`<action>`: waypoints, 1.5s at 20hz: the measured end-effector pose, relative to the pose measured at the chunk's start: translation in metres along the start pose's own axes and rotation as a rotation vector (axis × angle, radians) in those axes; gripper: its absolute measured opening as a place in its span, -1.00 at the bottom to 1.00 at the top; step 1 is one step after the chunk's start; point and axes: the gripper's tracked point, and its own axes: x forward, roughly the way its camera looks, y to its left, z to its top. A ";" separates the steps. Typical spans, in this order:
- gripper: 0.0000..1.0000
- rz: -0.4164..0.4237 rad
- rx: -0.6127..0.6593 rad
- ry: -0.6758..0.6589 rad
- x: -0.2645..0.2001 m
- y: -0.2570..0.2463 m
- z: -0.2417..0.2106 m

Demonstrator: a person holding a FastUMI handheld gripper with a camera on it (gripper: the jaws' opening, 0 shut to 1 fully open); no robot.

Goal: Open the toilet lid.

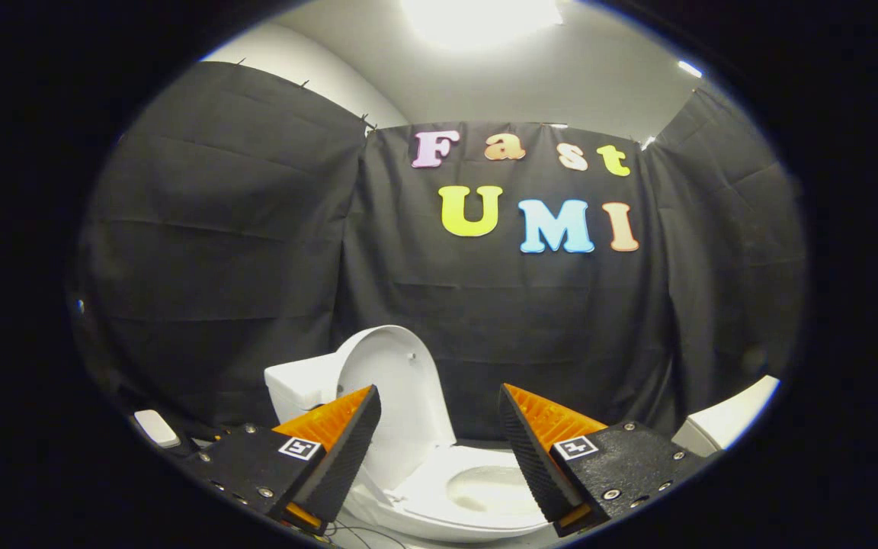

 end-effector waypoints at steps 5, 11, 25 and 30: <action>0.90 -0.052 0.011 0.019 -0.027 -0.061 -0.028; 0.90 -0.087 0.060 0.013 -0.066 -0.095 -0.047; 0.89 -0.223 0.152 -0.007 -0.134 -0.153 -0.088; 0.89 -0.233 0.164 -0.003 -0.134 -0.154 -0.090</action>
